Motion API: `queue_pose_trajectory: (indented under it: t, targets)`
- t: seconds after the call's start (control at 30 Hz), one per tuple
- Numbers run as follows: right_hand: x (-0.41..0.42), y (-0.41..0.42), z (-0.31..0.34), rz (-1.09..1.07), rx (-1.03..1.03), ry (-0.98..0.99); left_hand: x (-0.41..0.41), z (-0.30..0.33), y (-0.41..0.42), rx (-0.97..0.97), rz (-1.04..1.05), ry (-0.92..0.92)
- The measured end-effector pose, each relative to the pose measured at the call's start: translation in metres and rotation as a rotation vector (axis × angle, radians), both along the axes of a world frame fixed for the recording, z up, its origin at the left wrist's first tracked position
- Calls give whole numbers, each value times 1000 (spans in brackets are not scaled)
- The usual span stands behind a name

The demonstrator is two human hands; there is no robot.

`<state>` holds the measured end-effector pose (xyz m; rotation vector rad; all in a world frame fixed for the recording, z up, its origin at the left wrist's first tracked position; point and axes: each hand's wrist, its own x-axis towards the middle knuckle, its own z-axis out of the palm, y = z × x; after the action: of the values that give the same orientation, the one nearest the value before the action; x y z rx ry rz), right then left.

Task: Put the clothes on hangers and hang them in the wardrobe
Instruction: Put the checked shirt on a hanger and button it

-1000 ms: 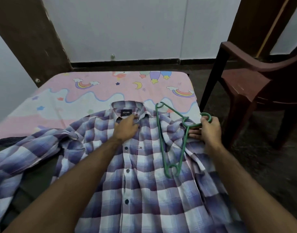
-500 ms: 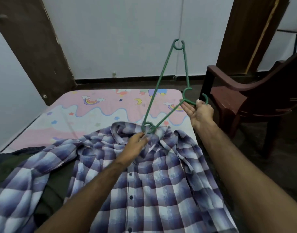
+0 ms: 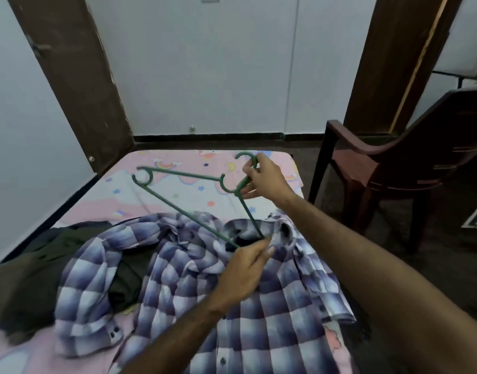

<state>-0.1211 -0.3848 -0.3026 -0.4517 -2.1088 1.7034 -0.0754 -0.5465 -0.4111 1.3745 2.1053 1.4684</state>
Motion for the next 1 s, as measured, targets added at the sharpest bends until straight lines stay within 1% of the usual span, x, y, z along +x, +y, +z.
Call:
queue_pose_trajectory:
  t: [0.07, 0.17, 0.2, 0.23, 0.27, 0.37, 0.4, 0.43, 0.47, 0.53, 0.6, 0.7, 0.77, 0.83, 0.9, 0.97, 1.0]
  targets:
    - [16, -1, -8, 31, 84, -111, 22, 4, -15, -63, -98, 65]
    - [45, 5, -30, 3, 125, -189, 33, -14, -36, -325, -331, 330]
    - [57, 8, -38, -18, 102, -193, 30, -25, -42, -377, -343, 399]
    - [69, 13, -46, -38, 63, -185, 25, -33, -49, -382, -300, 419]
    - [80, 17, -52, -56, 9, -167, 17, -39, -54, -326, -207, 404]
    - [106, 30, -65, -120, -159, -72, -20, -55, -61, -63, 145, 290]
    - [112, 33, -67, -138, -195, -41, -36, -59, -60, -47, 231, 255]
    - [116, 36, -68, -148, -218, -18, -53, -61, -57, -80, 279, 260]
    - [118, 37, -68, -155, -225, -6, -67, -60, -51, -158, 290, 310]
    - [120, 40, -69, -155, -193, -15, -89, -54, -37, -344, 251, 446]
    - [121, 41, -70, -131, -120, -37, -103, -50, -18, -518, 210, 535]
    - [127, 38, -71, -84, 17, -27, -110, -55, 8, -708, 165, 569]
    - [133, 36, -70, -76, 120, -5, -107, -64, 16, -760, 189, 623]
    - [138, 35, -66, -46, 183, 17, -111, -75, 17, -753, 208, 596]
    - [141, 36, -63, -35, 232, 32, -120, -82, 14, -673, 220, 423]
    - [138, 37, -61, -59, 237, 72, -131, -78, 8, -536, 223, 208]
    - [134, 36, -61, -76, 215, 102, -134, -70, 5, -455, 232, 147]
